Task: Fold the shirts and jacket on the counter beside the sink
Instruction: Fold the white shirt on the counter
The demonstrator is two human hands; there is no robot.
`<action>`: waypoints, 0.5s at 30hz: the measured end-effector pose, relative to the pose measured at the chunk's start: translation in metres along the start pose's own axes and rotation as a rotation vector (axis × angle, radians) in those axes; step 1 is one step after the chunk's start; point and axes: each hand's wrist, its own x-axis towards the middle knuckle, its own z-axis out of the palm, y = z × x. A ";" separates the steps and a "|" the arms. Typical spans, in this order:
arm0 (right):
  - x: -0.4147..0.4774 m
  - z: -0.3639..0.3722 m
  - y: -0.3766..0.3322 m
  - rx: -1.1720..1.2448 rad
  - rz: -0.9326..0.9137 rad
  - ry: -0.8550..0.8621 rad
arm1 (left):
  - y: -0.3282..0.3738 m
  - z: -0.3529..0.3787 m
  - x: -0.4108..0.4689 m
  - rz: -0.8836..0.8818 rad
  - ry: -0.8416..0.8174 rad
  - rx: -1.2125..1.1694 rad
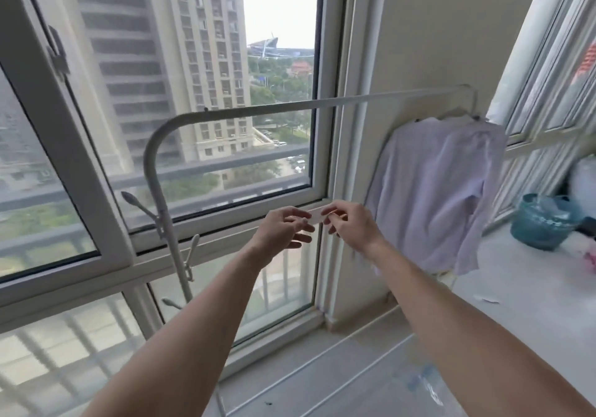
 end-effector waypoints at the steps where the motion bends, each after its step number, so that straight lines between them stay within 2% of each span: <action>1: 0.014 -0.011 0.014 0.002 0.008 0.012 | 0.002 0.013 0.022 0.001 -0.006 0.001; 8: 0.138 -0.086 0.106 0.000 0.028 0.081 | 0.014 0.080 0.191 0.028 -0.044 -0.020; 15: 0.281 -0.196 0.173 -0.062 0.047 0.205 | 0.063 0.150 0.375 0.088 -0.092 -0.002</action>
